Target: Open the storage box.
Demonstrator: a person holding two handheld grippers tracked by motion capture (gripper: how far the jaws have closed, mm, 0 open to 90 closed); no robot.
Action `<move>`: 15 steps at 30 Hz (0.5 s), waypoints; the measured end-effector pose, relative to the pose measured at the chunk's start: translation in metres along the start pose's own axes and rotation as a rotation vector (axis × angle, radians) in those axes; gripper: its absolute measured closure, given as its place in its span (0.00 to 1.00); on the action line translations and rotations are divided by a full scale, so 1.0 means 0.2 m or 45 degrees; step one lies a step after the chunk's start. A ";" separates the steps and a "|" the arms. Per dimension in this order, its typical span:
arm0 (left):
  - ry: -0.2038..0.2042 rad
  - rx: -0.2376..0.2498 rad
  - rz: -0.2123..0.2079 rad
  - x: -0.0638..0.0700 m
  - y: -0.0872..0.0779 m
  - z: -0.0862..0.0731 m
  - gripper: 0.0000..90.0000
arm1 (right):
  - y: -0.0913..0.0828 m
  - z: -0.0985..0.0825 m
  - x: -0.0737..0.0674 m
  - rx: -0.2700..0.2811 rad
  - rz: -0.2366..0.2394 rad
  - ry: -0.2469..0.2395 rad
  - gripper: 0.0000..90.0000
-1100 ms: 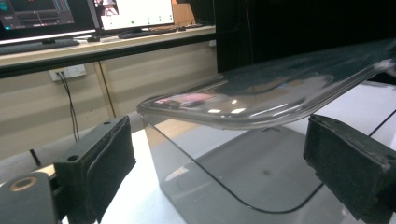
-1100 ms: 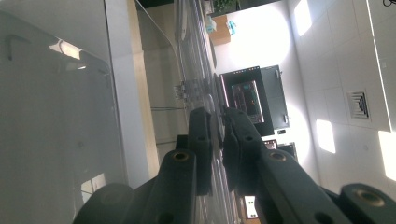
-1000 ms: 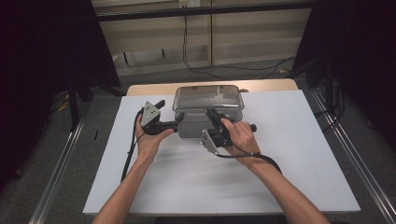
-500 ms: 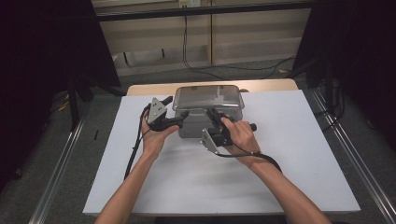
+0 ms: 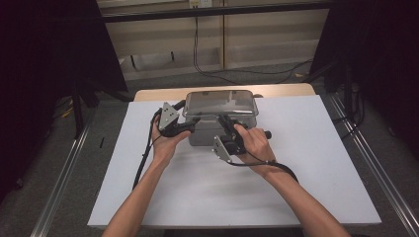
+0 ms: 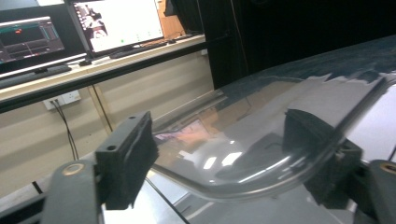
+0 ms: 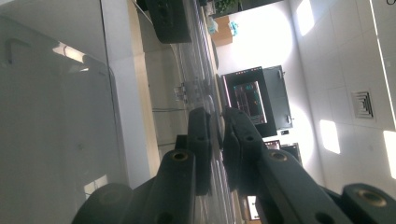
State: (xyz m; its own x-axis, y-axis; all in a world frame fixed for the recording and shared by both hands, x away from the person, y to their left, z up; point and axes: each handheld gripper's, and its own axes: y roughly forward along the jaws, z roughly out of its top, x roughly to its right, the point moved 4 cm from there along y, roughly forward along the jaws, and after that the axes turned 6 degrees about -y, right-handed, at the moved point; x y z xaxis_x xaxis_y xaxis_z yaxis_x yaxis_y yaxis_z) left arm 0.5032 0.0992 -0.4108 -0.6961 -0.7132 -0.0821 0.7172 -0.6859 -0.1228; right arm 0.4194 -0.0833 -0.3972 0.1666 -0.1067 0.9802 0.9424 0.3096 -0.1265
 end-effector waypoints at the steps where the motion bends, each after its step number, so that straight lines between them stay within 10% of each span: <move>1: -0.002 0.000 0.000 0.00 0.00 0.00 0.35 | 0.00 0.00 0.00 0.001 0.000 0.010 0.89; 10: 0.019 0.006 -0.006 0.00 0.00 0.01 0.39 | 0.01 -0.01 0.00 0.015 0.011 0.041 0.83; 15: 0.018 0.009 -0.006 0.00 0.00 0.02 0.41 | 0.01 -0.02 0.01 0.023 0.029 0.155 0.72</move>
State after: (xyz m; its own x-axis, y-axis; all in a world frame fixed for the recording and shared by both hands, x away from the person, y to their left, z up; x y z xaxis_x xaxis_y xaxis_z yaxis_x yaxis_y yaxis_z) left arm 0.5034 0.0978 -0.4076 -0.7000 -0.7078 -0.0952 0.7140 -0.6905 -0.1162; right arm 0.4231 -0.0861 -0.3955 0.2227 -0.2134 0.9512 0.9329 0.3301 -0.1443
